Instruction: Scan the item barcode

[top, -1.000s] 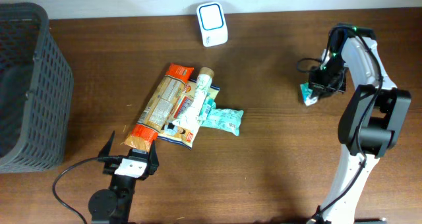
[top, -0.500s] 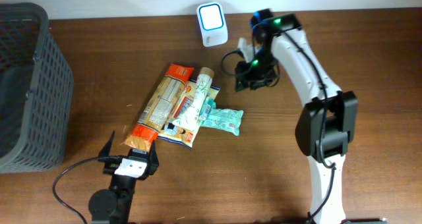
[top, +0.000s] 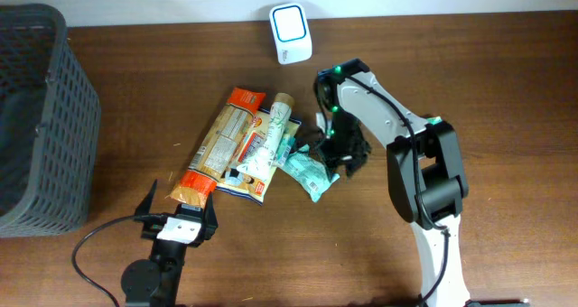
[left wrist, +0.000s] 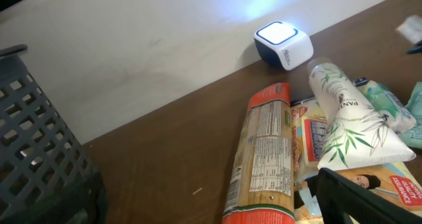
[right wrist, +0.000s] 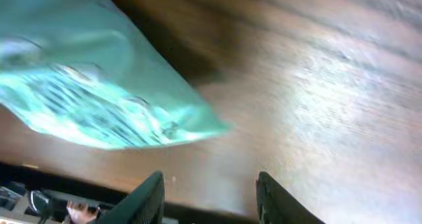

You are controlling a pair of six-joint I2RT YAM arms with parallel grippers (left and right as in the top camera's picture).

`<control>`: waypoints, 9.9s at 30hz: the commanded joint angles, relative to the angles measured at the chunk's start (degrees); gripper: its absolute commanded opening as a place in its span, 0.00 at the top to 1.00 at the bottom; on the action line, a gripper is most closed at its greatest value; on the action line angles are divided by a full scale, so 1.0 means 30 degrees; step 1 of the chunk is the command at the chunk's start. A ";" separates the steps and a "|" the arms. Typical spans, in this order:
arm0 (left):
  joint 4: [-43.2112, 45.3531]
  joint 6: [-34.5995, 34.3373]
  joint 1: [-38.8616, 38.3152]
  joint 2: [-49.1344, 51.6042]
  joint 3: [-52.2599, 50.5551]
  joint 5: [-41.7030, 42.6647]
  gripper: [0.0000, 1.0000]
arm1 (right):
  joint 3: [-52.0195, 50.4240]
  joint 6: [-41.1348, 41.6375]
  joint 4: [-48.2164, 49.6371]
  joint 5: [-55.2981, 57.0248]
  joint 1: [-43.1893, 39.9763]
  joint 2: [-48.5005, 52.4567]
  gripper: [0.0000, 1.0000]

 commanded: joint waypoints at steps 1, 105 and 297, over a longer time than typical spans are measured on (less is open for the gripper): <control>0.0007 0.0299 0.0036 -0.0102 -0.0131 -0.0131 0.01 | 0.0503 -0.1122 -0.0430 0.0714 -0.0539 -0.0146 0.58; 0.0007 0.0299 0.0036 -0.0102 -0.0131 -0.0138 0.01 | 0.5187 -0.3971 0.2353 -1.2582 -0.6921 -0.3847 0.96; 0.0007 0.0299 0.0036 -0.0080 -0.0131 -0.0131 0.01 | -1.2743 -0.0984 1.8236 -1.0273 -0.4488 -0.4175 0.58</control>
